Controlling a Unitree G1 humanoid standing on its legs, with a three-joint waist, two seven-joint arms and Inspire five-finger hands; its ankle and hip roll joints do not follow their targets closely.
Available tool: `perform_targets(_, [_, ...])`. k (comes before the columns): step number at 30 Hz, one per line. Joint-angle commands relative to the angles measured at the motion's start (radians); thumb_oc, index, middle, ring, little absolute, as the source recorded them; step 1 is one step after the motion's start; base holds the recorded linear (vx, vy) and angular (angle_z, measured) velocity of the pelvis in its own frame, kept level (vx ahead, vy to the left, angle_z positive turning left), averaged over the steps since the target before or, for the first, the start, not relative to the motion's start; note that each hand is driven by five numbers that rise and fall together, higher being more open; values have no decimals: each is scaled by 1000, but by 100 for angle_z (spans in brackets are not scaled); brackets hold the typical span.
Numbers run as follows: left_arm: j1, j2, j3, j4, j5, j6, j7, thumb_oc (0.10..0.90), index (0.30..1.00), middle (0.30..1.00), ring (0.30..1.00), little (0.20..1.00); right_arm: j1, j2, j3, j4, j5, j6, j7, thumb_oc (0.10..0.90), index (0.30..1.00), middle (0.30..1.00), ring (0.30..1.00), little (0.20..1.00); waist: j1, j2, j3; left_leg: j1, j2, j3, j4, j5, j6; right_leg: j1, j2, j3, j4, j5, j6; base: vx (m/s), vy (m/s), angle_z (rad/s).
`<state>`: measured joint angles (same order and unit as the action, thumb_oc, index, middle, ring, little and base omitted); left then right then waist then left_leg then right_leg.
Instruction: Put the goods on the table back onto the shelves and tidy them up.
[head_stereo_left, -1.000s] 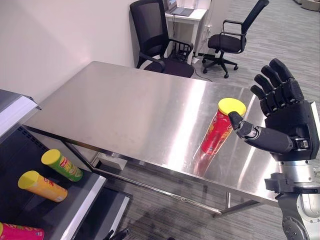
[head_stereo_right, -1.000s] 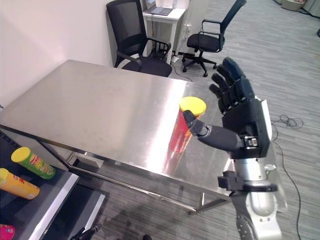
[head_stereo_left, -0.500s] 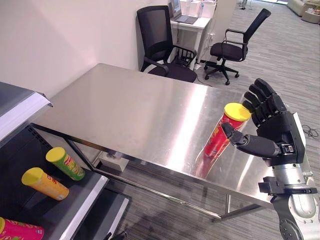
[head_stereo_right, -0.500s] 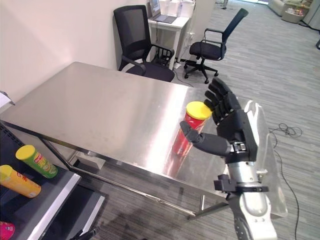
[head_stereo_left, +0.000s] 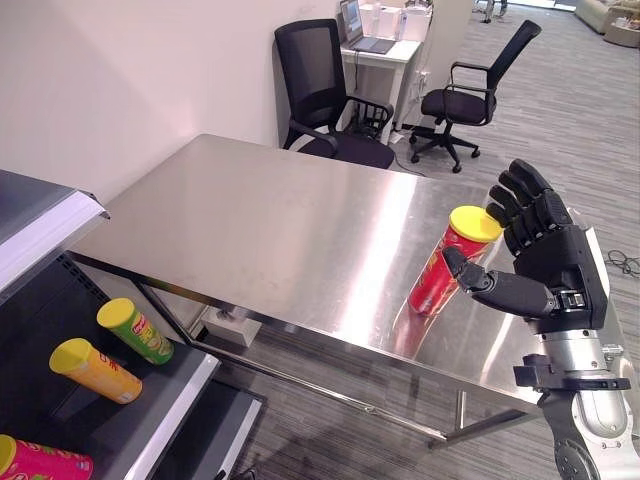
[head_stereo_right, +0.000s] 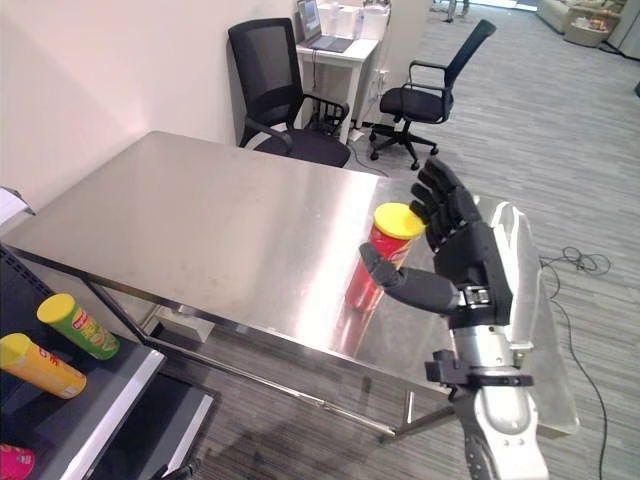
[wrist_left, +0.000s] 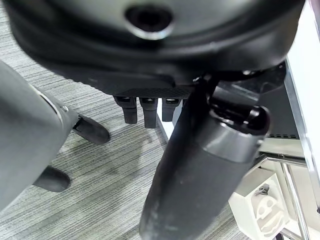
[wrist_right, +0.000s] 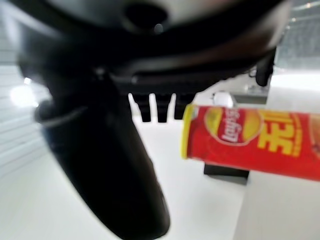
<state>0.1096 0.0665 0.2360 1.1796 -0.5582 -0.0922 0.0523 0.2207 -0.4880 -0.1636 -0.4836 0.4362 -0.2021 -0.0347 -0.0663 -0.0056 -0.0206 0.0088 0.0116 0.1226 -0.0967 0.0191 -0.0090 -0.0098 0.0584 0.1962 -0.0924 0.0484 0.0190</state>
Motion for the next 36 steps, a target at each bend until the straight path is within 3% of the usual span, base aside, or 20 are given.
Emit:
perform_targets(1, [-75,32,-71,82,24,-22,-10,800,900,900,900,900,-20,29,-94,-26,-23,-60,-36,800,900,900,900,900,41,-5,-17,58,39,25,9,-59,-29,-1,-163,-23,60,-65,118,0,0,0])
perform_targets(16, [-72,32,-77,100,54,-27,3,800,900,900,900,900,-111,60,-127,-59,-39,-130,-89,800,900,900,900,900,59,-6,-23,64,40,21,9,-65,-29,15,-169,-46,56,-71,116,1,0,1])
perform_targets(36, [-63,33,-115,83,90,-29,-9,800,900,900,900,900,-104,58,-141,17,-114,-92,-127,800,900,900,900,900,67,-12,-26,70,39,12,9,-70,-27,24,-168,-55,56,-77,114,-1,-1,2])
